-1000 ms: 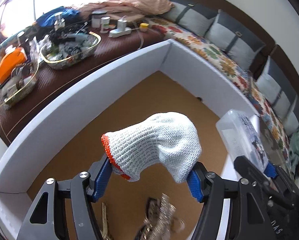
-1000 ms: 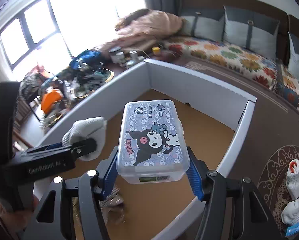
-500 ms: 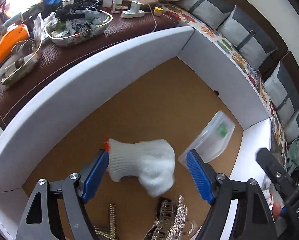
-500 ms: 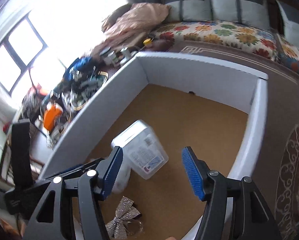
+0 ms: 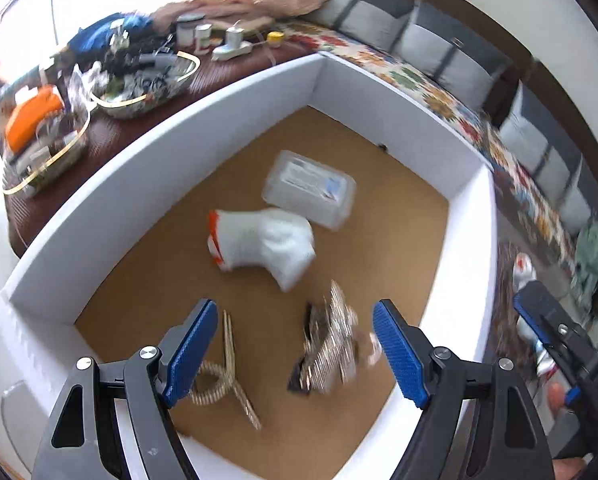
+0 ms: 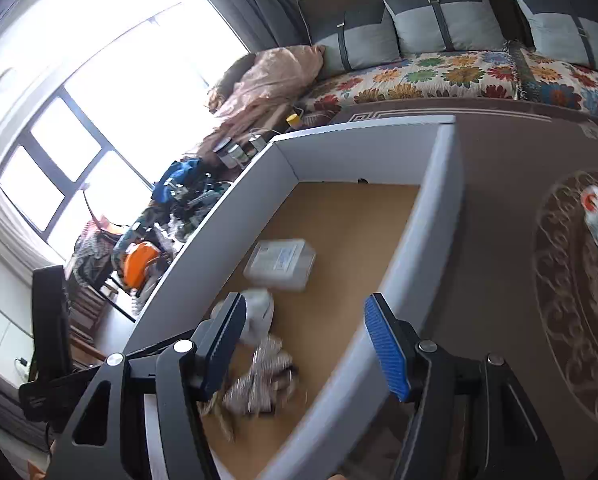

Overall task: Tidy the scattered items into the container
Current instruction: 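Move both open tools back toward the items on the table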

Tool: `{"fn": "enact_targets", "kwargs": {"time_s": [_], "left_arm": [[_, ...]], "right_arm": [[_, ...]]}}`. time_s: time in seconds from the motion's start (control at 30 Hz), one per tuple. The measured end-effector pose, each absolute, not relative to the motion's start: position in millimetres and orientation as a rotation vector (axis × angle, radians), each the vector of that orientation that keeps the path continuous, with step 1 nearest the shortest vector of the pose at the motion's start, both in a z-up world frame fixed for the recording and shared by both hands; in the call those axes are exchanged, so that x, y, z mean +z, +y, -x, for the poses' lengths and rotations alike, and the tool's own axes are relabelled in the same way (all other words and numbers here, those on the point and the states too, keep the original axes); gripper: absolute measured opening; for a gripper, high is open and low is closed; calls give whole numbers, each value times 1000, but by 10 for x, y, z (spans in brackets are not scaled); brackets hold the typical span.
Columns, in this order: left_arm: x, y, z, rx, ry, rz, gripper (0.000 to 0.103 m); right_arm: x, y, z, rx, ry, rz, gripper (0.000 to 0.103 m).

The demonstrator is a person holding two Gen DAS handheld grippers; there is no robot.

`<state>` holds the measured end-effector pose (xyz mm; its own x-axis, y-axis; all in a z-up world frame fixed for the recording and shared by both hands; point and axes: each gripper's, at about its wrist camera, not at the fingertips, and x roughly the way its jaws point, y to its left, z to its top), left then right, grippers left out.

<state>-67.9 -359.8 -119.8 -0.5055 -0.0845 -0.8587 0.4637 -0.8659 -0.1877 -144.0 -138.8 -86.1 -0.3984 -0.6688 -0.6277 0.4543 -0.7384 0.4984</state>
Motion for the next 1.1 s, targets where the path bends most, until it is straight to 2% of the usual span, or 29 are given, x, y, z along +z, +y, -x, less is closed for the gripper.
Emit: {"fn": "enact_targets", "kwargs": {"time_s": [0.2, 0.33, 0.53, 0.7, 0.83, 0.9, 0.97, 1.1], "left_arm": [[-1221, -2921, 716, -2497, 222, -1374, 79], [-1201, -2811, 766, -2475, 110, -1381, 79], [-1294, -2924, 758, -2435, 189, -1445, 79], [-1039, -2731, 583, -2470, 171, -1271, 79], [-753, -2252, 426, -2581, 125, -1157, 79], [-689, -1926, 371, -2665, 144, -1153, 85], [-806, -1569, 376, -2738, 192, -1228, 93], [-1270, -874, 401, -2796, 237, -1409, 93]], "right_arm": [[-962, -684, 817, -2165, -367, -1128, 63], [-1045, -235, 492, -2195, -409, -1153, 63], [-1168, 385, 179, -2279, -442, -1170, 63], [-1328, 901, 42, -2378, -509, -1208, 63], [-1400, 1298, -85, -2483, -571, -1197, 63], [-1420, 1449, -141, -2540, -585, -1184, 63], [-1445, 1614, -202, -2613, -595, -1169, 63], [-1504, 1915, -345, -2759, -560, -1146, 63]]}}
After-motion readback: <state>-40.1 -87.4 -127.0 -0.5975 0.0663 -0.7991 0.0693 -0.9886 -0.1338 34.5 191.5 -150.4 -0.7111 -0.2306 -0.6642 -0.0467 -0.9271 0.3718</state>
